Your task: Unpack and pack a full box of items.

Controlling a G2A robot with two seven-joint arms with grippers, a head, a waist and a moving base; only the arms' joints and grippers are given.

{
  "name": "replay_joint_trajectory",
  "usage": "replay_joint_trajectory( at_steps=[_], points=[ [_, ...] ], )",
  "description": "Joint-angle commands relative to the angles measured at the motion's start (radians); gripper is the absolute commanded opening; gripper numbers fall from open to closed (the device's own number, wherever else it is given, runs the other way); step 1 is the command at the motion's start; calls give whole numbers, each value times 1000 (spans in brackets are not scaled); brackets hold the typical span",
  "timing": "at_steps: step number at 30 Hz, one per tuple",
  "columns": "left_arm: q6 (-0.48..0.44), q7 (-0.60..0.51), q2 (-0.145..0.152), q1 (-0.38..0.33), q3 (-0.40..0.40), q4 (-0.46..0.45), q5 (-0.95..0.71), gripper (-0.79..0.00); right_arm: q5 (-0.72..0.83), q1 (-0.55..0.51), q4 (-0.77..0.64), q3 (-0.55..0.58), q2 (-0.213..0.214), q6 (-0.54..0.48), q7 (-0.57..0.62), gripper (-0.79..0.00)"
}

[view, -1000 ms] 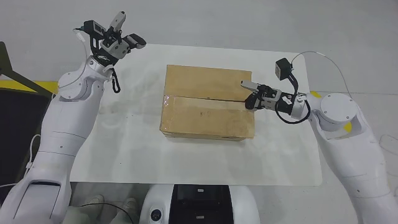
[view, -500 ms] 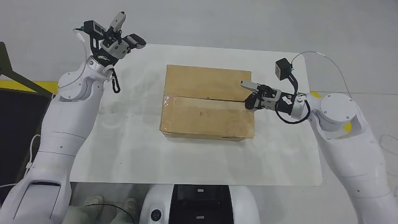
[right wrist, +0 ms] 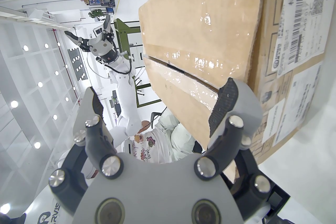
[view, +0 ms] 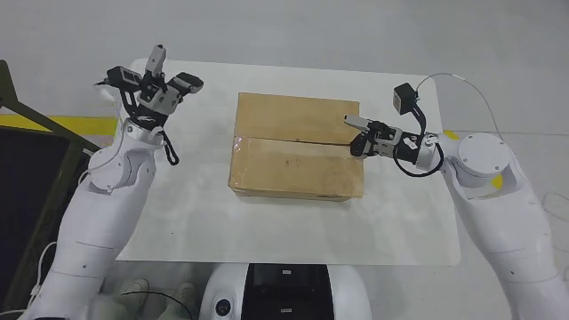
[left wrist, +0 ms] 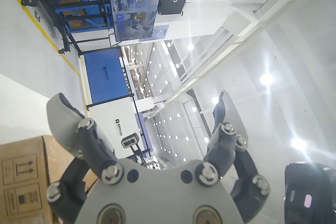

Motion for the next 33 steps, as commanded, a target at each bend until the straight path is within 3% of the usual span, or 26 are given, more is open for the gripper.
replay_joint_trajectory(
  at_steps=[1, 7, 12, 29, 33],
  points=[
    [-5, 16, 0, 82, -12, -53, 21, 0, 0, 0, 0, 0, 0, 0, 0, 0],
    [-62, 70, -6, 245, -56, -136, 47, 0, 0, 0, 0, 0, 0, 0, 0, 0],
    [-98, 82, -13, 324, -80, -153, 35, 0, 0, 0, 0, 0, 0, 0, 0, 0],
    [-101, 83, -14, 327, -81, -158, 28, 0, 0, 0, 0, 0, 0, 0, 0, 0],
    [-208, 96, -27, 372, -87, -199, -49, 0, 0, 0, 0, 0, 0, 0, 0, 0]
  ],
)
